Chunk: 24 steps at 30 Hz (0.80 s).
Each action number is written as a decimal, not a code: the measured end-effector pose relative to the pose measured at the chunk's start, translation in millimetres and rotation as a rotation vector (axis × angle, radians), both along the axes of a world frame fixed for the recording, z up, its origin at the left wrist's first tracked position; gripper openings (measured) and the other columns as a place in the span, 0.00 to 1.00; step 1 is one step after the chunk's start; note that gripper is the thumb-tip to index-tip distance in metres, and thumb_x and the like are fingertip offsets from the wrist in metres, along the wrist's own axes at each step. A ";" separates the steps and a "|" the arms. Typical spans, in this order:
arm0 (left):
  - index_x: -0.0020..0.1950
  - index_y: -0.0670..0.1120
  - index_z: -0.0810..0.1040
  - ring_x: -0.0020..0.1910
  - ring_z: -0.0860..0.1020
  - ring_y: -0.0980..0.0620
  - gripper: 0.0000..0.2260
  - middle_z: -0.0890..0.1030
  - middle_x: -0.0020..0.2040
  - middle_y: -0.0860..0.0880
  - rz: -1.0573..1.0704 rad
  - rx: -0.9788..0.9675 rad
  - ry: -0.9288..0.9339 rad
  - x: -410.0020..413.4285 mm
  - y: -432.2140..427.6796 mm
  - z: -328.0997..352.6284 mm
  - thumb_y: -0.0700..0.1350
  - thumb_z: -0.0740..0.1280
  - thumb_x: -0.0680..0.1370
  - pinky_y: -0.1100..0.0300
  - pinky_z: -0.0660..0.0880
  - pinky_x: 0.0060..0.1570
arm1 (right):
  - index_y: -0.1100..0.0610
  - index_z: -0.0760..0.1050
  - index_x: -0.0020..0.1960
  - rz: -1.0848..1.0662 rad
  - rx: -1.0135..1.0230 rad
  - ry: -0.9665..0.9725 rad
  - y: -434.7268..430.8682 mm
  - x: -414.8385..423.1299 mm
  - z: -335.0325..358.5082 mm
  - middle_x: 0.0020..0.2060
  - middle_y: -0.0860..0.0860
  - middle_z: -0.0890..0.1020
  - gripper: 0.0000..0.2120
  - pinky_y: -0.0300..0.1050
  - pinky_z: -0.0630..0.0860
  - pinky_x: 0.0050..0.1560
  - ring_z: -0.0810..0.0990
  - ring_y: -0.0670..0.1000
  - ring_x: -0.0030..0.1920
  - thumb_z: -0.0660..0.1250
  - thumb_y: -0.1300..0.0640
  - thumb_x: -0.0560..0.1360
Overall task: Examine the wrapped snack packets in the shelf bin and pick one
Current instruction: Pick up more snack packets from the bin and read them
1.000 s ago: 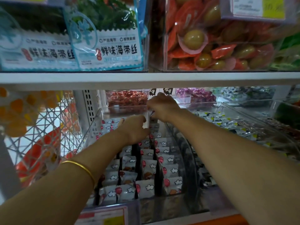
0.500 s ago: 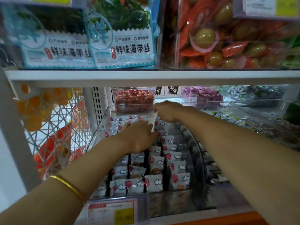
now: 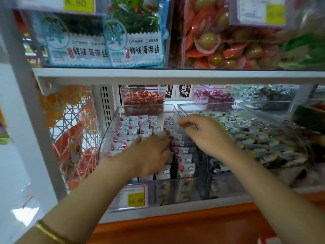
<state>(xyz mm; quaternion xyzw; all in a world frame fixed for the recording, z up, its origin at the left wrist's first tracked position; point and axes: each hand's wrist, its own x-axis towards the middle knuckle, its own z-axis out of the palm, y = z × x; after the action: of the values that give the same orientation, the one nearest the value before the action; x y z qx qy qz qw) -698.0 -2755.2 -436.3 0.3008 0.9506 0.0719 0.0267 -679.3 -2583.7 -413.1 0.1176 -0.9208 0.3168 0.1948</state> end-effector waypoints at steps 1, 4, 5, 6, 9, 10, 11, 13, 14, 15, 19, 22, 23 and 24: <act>0.74 0.48 0.59 0.75 0.52 0.54 0.22 0.55 0.77 0.52 -0.011 -0.056 0.013 5.1 0.6 -2.8 0.53 0.46 0.82 0.41 0.45 0.73 | 0.56 0.76 0.62 0.008 0.018 0.008 -2.6 11.2 -4.6 0.60 0.53 0.78 0.14 0.31 0.64 0.49 0.72 0.46 0.59 0.60 0.60 0.78; 0.76 0.50 0.55 0.76 0.48 0.55 0.23 0.52 0.78 0.53 0.020 -0.150 0.071 12.8 -0.9 -3.8 0.54 0.43 0.82 0.41 0.42 0.71 | 0.53 0.72 0.66 -0.039 0.205 -0.033 -13.2 29.4 -14.8 0.68 0.50 0.72 0.18 0.40 0.54 0.67 0.55 0.48 0.74 0.57 0.49 0.80; 0.77 0.50 0.52 0.76 0.46 0.55 0.23 0.51 0.78 0.53 0.040 -0.166 0.085 14.9 -2.9 -2.7 0.54 0.42 0.82 0.40 0.41 0.71 | 0.53 0.70 0.68 -0.070 0.310 -0.027 -16.1 32.2 -17.9 0.70 0.49 0.70 0.20 0.44 0.51 0.70 0.51 0.49 0.75 0.55 0.47 0.80; 0.77 0.51 0.51 0.76 0.45 0.54 0.23 0.49 0.78 0.53 0.058 -0.185 0.097 17.2 -5.0 -2.1 0.54 0.42 0.82 0.40 0.40 0.71 | 0.53 0.68 0.70 -0.101 0.410 -0.012 -18.1 34.4 -21.4 0.71 0.49 0.68 0.22 0.49 0.49 0.72 0.48 0.49 0.76 0.52 0.45 0.80; 0.77 0.51 0.48 0.76 0.42 0.53 0.24 0.47 0.78 0.52 0.103 -0.209 0.107 25.5 -10.9 -3.0 0.56 0.39 0.81 0.41 0.38 0.71 | 0.53 0.66 0.70 -0.168 0.603 0.021 -21.3 39.5 -30.6 0.72 0.48 0.67 0.23 0.57 0.47 0.73 0.46 0.52 0.76 0.48 0.44 0.80; 0.77 0.52 0.48 0.76 0.42 0.54 0.24 0.46 0.78 0.52 0.116 -0.203 0.101 28.1 -12.0 -4.1 0.56 0.39 0.81 0.41 0.38 0.71 | 0.54 0.67 0.70 -0.177 0.644 0.023 -22.2 40.6 -32.8 0.71 0.49 0.68 0.23 0.58 0.48 0.73 0.47 0.52 0.76 0.48 0.44 0.81; 0.77 0.51 0.47 0.76 0.41 0.54 0.25 0.46 0.78 0.52 0.126 -0.191 0.094 30.2 -12.8 -5.5 0.57 0.39 0.81 0.42 0.37 0.71 | 0.54 0.67 0.69 -0.183 0.669 0.023 -22.8 41.9 -34.6 0.70 0.49 0.69 0.23 0.59 0.49 0.73 0.48 0.53 0.76 0.48 0.45 0.81; 0.77 0.51 0.47 0.76 0.42 0.55 0.25 0.46 0.78 0.53 0.144 -0.149 0.081 31.7 -12.9 -8.5 0.57 0.40 0.81 0.43 0.37 0.71 | 0.55 0.68 0.69 -0.192 0.673 0.028 -23.5 43.1 -36.2 0.69 0.50 0.71 0.22 0.59 0.49 0.73 0.49 0.54 0.76 0.48 0.46 0.81; 0.77 0.51 0.47 0.76 0.42 0.55 0.25 0.46 0.78 0.53 0.150 -0.124 0.080 31.7 -12.2 -10.2 0.57 0.40 0.81 0.43 0.38 0.71 | 0.55 0.67 0.69 -0.198 0.673 0.031 -23.7 43.5 -36.5 0.69 0.50 0.71 0.22 0.60 0.49 0.73 0.50 0.54 0.76 0.48 0.46 0.81; 0.77 0.51 0.48 0.76 0.43 0.55 0.25 0.47 0.78 0.53 0.154 -0.100 0.085 31.4 -11.0 -12.0 0.57 0.41 0.81 0.43 0.39 0.71 | 0.55 0.67 0.69 -0.203 0.678 0.032 -24.0 43.5 -36.7 0.69 0.50 0.71 0.22 0.60 0.49 0.73 0.50 0.54 0.76 0.48 0.47 0.81; 0.77 0.53 0.51 0.76 0.45 0.55 0.23 0.50 0.78 0.54 0.159 -0.036 0.105 29.9 -7.4 -16.4 0.56 0.42 0.82 0.43 0.41 0.72 | 0.54 0.68 0.69 -0.207 0.683 0.029 -25.3 44.0 -37.6 0.68 0.51 0.72 0.22 0.59 0.48 0.73 0.50 0.55 0.75 0.48 0.47 0.81; 0.76 0.54 0.52 0.76 0.45 0.56 0.23 0.51 0.78 0.55 0.150 0.023 0.109 30.5 -9.2 -18.1 0.56 0.42 0.82 0.43 0.41 0.72 | 0.54 0.69 0.68 -0.205 0.645 0.044 -25.5 45.0 -38.2 0.67 0.51 0.73 0.21 0.59 0.48 0.73 0.51 0.54 0.75 0.48 0.48 0.81; 0.76 0.54 0.53 0.76 0.45 0.56 0.23 0.51 0.78 0.55 0.151 0.039 0.109 30.6 -10.1 -18.3 0.56 0.43 0.82 0.43 0.41 0.72 | 0.54 0.69 0.68 -0.203 0.627 0.051 -25.7 45.1 -38.7 0.67 0.50 0.72 0.21 0.58 0.48 0.74 0.51 0.54 0.75 0.49 0.48 0.81; 0.76 0.54 0.53 0.76 0.46 0.56 0.23 0.51 0.78 0.55 0.153 0.049 0.110 30.5 -10.7 -18.3 0.56 0.43 0.82 0.44 0.41 0.72 | 0.55 0.69 0.68 -0.201 0.611 0.057 -26.0 45.1 -39.4 0.67 0.50 0.72 0.21 0.58 0.48 0.74 0.51 0.54 0.75 0.49 0.48 0.81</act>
<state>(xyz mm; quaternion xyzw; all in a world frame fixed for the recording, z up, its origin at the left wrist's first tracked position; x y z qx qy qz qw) -667.5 -2765.9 -454.6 0.2314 0.9688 0.0803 -0.0387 -634.2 -2609.7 -452.4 0.0879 -0.9745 0.0014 0.2066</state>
